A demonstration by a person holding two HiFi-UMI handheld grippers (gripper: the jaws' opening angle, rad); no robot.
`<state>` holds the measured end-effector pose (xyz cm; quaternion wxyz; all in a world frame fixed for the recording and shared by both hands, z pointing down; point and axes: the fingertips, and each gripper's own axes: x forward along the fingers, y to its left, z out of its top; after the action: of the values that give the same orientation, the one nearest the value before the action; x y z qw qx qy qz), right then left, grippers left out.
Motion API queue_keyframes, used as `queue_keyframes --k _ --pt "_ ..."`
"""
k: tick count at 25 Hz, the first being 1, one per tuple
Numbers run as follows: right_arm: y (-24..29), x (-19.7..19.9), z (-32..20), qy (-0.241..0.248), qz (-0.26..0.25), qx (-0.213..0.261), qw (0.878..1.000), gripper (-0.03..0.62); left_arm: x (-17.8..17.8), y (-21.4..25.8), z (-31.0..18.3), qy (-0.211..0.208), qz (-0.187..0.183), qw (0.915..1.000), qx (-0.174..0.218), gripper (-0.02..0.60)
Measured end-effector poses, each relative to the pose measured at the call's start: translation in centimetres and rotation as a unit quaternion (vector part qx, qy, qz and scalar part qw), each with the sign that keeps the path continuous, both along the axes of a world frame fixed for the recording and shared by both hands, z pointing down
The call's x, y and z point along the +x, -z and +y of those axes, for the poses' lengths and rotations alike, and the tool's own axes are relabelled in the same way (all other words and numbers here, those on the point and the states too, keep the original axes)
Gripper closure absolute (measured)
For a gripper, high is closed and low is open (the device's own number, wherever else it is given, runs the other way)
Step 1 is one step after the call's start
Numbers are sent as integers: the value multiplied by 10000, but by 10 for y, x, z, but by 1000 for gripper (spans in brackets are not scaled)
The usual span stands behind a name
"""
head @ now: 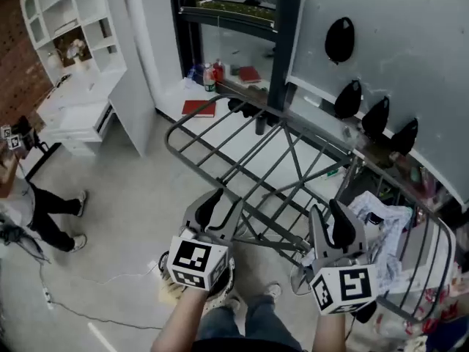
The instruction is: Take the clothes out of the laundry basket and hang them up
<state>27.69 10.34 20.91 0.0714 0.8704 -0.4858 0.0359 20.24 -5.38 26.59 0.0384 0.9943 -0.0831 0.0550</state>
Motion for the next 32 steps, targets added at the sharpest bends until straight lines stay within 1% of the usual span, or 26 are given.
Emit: queue_keyframes --k 3,7,9,13,17,21,25,30,32 --pt "-11 -34 -56 654 -83 1 9978 451 -56 -13 -47 658 -128 9977 -36 409" --pt "-27 -81 -119 1455 -186 -58 9892 451 -128 -30 -93 1497 -233 9884 -136 408" --pt "-34 -102 -144 1786 -247 -37 9836 451 -157 -37 -107 1811 -260 9830 -171 408" --pt "-54 -147 -186 2422 -286 -95 9698 451 -209 -55 -123 2305 -390 9721 -216 409" --pt "-88 -190 -220 3010 -458 -209 9523 451 -254 -82 -135 2722 -545 9602 -306 408" --pt "-143 -226 -246 3459 -599 -502 9350 451 -291 -127 -143 3038 -733 9489 -435 408" --pt "-215 -254 -262 3767 -647 -839 9203 451 -319 -190 -142 3218 -951 9408 -486 409" --pt "-306 -289 -272 4184 -707 -1219 8972 452 -352 -280 -131 3525 -1150 9259 -719 408" --pt "-339 -299 -273 4281 -746 -1306 8911 453 -363 -316 -126 3617 -1227 9208 -791 408"
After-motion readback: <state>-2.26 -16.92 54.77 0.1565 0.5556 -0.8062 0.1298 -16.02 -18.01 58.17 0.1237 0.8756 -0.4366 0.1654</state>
